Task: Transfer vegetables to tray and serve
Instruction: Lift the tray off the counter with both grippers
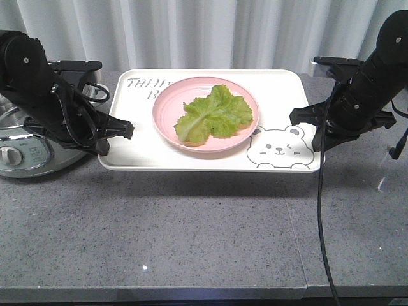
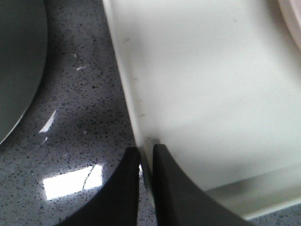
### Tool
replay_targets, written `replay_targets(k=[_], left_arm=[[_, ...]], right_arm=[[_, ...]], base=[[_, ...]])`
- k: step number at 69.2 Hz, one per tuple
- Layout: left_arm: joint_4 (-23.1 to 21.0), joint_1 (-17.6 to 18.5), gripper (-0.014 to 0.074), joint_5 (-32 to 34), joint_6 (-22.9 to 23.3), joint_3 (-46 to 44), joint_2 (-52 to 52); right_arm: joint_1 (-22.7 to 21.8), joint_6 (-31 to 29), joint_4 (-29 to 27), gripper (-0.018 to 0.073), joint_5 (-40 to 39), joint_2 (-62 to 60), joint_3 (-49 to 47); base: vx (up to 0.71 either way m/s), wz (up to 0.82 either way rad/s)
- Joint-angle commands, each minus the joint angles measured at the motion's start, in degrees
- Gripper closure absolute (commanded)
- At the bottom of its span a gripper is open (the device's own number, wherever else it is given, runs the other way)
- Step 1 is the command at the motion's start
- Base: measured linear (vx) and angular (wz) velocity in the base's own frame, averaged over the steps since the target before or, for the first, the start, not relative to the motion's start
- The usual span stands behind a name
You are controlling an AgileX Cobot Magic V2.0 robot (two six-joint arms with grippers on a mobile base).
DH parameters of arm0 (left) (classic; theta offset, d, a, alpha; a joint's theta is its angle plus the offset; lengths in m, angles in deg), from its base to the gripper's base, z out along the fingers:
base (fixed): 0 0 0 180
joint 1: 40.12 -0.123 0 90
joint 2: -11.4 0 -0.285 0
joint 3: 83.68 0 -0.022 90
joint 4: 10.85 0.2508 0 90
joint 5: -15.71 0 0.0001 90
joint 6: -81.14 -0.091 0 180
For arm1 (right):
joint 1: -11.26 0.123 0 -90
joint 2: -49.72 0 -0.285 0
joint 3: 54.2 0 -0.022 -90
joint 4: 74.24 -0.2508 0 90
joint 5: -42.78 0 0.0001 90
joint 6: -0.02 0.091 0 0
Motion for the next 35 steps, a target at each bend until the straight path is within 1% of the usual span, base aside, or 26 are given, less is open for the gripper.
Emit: replay_targets(k=[1, 35], left_arm=[[-6.7, 1.8, 0.0604, 4.1, -1.9, -2.4, -3.3], [-6.7, 1.8, 0.0604, 2.3, -1.9, -2.4, -3.3]], right_arm=[[0.9, -2.3, -6.3, 0.0564, -2.7, -3.5, -2.1], [0.9, -2.4, -6.3, 0.0564, -1.4, -3.5, -2.1]], base=[[0.00, 0.00], [0.00, 0.00]])
